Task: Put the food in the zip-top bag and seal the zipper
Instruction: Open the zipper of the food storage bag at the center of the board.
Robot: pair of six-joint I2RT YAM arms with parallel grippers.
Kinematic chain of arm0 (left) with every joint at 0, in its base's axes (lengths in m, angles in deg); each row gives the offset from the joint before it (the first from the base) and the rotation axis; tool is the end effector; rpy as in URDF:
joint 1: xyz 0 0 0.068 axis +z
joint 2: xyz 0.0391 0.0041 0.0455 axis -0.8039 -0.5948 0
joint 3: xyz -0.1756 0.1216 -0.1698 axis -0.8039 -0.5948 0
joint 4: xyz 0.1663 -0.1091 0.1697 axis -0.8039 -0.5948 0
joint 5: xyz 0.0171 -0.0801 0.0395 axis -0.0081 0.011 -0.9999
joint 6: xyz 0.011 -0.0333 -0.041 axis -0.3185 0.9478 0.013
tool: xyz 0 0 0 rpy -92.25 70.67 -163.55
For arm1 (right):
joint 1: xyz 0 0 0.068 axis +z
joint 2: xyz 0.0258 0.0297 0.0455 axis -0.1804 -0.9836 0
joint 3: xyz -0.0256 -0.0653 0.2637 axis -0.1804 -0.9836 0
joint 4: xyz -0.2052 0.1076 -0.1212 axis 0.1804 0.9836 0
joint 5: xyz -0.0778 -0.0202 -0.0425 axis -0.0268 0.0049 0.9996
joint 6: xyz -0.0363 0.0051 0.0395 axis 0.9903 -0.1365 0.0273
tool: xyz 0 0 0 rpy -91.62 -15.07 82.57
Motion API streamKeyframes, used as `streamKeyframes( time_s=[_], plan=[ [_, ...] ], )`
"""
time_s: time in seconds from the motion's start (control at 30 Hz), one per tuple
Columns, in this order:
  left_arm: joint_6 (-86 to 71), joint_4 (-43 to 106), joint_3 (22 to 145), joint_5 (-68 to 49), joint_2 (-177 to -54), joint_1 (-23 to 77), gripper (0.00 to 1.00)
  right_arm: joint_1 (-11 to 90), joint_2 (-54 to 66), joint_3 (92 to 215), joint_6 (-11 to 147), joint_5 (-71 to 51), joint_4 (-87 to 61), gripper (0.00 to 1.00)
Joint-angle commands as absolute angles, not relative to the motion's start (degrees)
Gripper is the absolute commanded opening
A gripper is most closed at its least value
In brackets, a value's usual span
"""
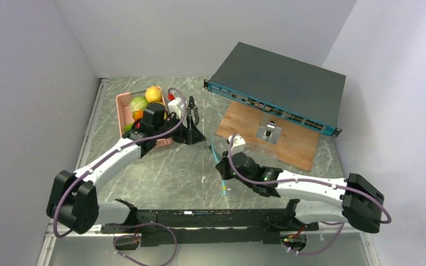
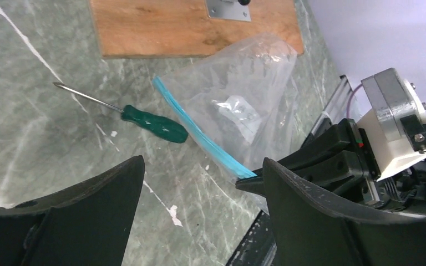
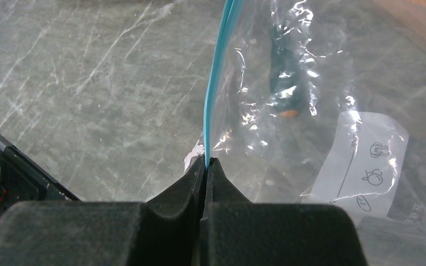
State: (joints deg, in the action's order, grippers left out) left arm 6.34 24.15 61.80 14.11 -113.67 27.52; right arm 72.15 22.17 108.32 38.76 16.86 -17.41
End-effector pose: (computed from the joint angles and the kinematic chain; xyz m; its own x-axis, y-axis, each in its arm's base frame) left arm 0.2487 -0.1423 0.2751 -0.7267 -0.0506 -0.6851 0.5298 0.5936 -0.6058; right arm 0.1224 0.2028 0.2084 -0.6040 0.0498 -0.7954 -0.4204 0.8280 0.3710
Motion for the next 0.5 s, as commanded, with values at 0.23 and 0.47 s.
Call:
streamKeyframes(
  time_s=[0.23,0.47],
  plan=[
    [7.7,24.9,64.9,21.4,-123.4,27.6,0.81,73.5,19.2,112.5,40.4,16.9,-22.8,0.0],
    [7.5,23.8,65.9,23.1,-125.9,27.7,0.59,74.4,17.3,113.6,40.8,16.3,-23.9,0.0]
  ],
)
